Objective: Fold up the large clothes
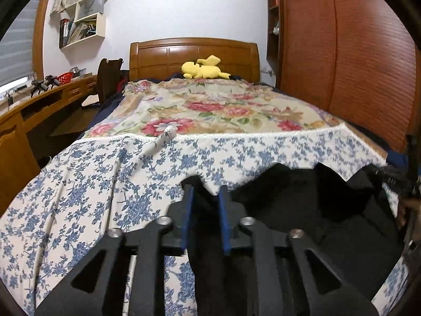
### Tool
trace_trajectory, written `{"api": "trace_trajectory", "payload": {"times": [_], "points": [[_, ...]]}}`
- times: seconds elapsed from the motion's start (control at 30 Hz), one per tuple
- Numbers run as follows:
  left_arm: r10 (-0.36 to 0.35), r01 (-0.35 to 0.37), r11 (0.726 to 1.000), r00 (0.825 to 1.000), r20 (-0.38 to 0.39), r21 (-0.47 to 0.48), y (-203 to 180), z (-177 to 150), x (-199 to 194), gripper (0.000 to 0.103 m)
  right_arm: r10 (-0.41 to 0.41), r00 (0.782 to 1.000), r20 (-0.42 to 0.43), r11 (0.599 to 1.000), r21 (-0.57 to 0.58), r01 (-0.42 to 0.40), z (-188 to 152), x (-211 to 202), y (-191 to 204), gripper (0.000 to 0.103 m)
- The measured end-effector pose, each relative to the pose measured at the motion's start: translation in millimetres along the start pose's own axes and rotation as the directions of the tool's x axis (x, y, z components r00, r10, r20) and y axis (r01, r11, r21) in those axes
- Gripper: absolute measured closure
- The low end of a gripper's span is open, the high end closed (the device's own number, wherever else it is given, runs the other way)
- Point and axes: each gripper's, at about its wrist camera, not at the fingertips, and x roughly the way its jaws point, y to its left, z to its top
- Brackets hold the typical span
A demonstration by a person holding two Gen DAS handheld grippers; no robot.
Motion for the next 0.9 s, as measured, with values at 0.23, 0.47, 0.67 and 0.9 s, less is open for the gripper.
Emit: {"api": "trace_trajectory", "payload": {"times": [0.23, 0.47, 0.67, 0.9], "points": [[-0.059, 0.059, 0.998, 0.998, -0.026, 0.007, -10.9, -10.6, -0.9, 0.057, -0.007, 0.997, 0.075, 1.000, 0.021, 0.005, 4.3, -16.8, -18.2, 0.042], [-0.142, 0.144, 0.989, 0.986, -0.086, 0.026, -37.7, -26.5, 8.1, 0.040, -0.014, 0.998, -0.054, 1.000, 0.019, 0.015, -4.5, 5.2, -30.6, 0.040], [-0.199, 0.204, 0.978, 0.975, -0.095, 0.044, -59.7, -33.2, 6.1, 0.024, 0.045, 0.979, -0.198, 0.998, 0.056, -0.034, -8.4, 37.6, -42.1, 0.040], [-0.227, 0.237, 0.968, 0.967, -0.114, 0.080, -79.6, -41.1, 2.2, 0.024, 0.076, 0.962, -0.264, 0.995, 0.077, -0.057, -4.2, 59.8, -44.1, 0.041]]}}
